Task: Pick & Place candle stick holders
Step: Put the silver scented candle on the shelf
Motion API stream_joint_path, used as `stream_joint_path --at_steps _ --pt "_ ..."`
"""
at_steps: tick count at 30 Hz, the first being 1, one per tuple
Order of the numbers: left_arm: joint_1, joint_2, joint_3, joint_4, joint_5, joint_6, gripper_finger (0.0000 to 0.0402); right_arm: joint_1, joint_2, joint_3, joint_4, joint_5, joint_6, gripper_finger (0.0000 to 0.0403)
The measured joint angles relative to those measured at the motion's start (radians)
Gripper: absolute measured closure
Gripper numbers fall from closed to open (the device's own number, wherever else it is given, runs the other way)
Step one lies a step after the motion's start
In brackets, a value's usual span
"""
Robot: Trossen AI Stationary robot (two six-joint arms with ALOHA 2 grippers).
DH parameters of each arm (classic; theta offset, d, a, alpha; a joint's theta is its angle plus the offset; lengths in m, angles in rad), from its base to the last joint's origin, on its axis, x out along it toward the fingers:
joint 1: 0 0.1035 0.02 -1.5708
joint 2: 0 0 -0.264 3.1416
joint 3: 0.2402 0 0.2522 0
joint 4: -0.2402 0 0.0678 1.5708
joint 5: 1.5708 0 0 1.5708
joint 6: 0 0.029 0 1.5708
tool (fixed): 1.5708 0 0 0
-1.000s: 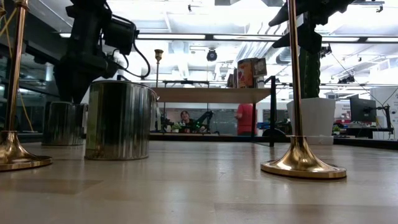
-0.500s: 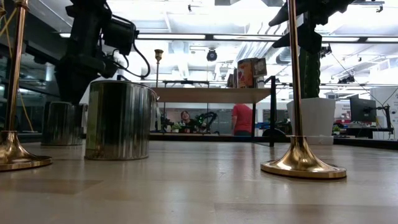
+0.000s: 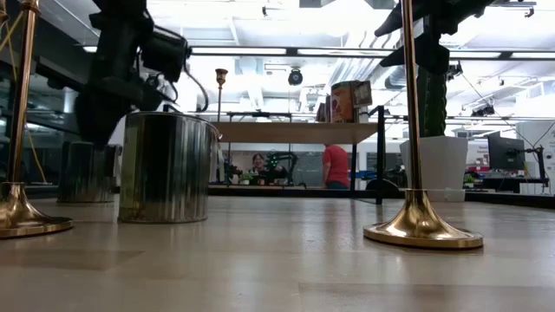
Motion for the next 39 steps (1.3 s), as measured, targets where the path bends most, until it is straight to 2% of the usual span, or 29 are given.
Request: stream_joint_path --at_steps 5,25,35,39 --pt "0.000 -0.005 -0.068 0.012 -0.004 -0.001 0.0018 0.000 0.000 0.000 0.000 0.000 0.001 0.0151" --pt "0.000 -0.003 -0.074 0.062 0.009 0.026 0.0018 0.000 0.000 0.000 0.000 0.008 0.027 0.0151" --pt "0.001 -0.002 -0.074 0.056 0.072 0.027 0.0018 0.000 0.000 0.000 0.000 0.008 0.026 0.0151" --pt "0.000 -0.002 -0.072 0.047 0.135 0.028 0.0018 0.000 0.000 0.000 0.000 0.008 0.026 0.0151"
